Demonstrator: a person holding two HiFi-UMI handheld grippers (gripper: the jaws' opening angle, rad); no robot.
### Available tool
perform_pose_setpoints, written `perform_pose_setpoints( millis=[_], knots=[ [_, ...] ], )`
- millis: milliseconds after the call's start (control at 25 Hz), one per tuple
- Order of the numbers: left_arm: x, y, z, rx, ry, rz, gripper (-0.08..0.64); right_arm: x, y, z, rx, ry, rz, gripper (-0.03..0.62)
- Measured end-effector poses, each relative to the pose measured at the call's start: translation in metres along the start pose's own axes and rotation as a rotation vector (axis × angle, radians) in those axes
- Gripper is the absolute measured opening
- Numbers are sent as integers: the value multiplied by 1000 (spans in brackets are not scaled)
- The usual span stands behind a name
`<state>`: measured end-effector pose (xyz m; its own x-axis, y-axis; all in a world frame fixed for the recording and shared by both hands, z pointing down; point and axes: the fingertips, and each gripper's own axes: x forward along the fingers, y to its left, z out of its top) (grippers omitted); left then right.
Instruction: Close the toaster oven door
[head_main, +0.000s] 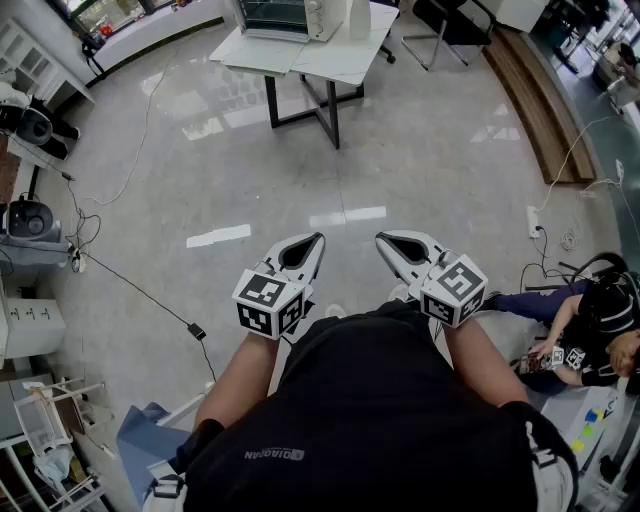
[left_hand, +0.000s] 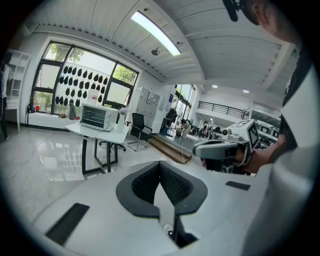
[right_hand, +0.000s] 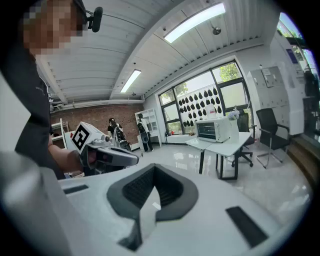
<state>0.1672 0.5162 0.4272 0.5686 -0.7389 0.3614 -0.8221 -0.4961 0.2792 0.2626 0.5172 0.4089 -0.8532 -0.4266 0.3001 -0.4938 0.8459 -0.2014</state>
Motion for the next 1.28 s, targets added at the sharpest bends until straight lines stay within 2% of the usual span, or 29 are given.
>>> perform_pose_setpoints(
  millis=[320, 520, 720, 840, 920, 1080, 1280],
  knots=[
    [-7, -1, 4, 20, -3, 15, 3, 1, 1, 5, 3, -13, 8, -2],
    [-6, 4, 2, 6, -3, 16, 3, 8, 0, 4, 5, -4, 15, -2],
    [-11, 10, 2, -51, -10, 7, 3, 14, 2, 13, 46, -26, 26, -2],
    [-14, 16, -9, -150, -10, -19, 3, 18, 6, 8, 55, -23, 25, -2],
    [-17, 22, -16, -182, -1, -10, 3, 21, 7, 1, 68, -8, 24, -2],
    [-18, 35, -22, -137, 24, 33, 4, 28, 0, -4, 109, -1, 25, -2],
    [-6, 49, -11, -154, 18, 39, 3, 45, -16, -2, 141, 9, 24, -2]
  ],
)
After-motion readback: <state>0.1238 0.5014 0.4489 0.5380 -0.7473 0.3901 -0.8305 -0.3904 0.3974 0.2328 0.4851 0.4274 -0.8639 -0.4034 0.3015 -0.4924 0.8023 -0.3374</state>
